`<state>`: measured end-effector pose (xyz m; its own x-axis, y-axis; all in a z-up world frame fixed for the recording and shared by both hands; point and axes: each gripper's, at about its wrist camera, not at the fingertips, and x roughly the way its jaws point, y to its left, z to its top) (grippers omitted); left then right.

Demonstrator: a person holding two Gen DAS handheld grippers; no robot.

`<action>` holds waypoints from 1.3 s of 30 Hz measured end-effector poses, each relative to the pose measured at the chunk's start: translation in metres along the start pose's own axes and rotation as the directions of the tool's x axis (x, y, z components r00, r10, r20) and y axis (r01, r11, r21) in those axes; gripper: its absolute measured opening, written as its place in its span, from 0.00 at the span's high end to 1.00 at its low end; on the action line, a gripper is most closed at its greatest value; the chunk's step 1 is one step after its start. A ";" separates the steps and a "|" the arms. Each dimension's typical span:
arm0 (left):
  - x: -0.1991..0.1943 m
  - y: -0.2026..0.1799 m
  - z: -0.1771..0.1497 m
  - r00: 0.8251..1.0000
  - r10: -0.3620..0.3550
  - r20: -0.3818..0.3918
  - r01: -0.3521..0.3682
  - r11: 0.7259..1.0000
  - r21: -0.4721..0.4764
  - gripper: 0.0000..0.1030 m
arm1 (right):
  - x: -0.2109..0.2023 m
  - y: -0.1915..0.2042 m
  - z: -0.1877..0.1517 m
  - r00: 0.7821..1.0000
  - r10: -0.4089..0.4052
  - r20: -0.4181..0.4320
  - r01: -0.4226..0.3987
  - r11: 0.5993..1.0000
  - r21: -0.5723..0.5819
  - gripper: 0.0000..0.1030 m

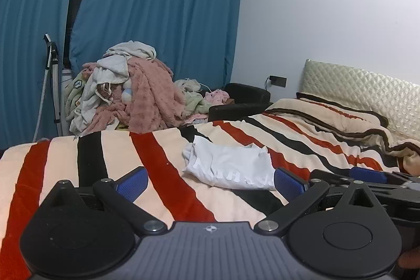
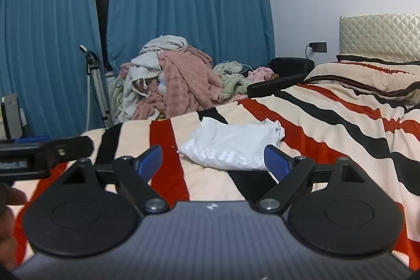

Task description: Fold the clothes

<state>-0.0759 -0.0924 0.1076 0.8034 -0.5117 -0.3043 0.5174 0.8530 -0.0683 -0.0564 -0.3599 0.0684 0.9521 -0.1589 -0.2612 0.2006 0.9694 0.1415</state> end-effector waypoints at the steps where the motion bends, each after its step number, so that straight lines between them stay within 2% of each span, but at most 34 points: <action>1: 0.002 0.001 -0.003 1.000 0.001 0.000 -0.001 1.000 -0.006 0.00 | 0.004 0.000 -0.004 1.000 -0.005 -0.006 0.005 1.000 0.000 0.16; 9: 0.018 0.005 -0.024 0.999 0.037 -0.033 -0.037 0.999 0.005 0.00 | 0.024 -0.008 -0.023 0.998 -0.021 -0.055 0.025 0.997 0.068 0.16; 39: 0.020 0.013 -0.029 0.993 0.090 -0.071 -0.092 0.995 -0.037 0.00 | 0.025 -0.003 -0.029 0.996 -0.070 -0.060 0.073 0.997 0.040 0.16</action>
<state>-0.0616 -0.0886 0.0732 0.8237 -0.4246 -0.3759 0.4299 0.8998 -0.0745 -0.0402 -0.3618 0.0334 0.9200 -0.2151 -0.3275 0.2784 0.9470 0.1600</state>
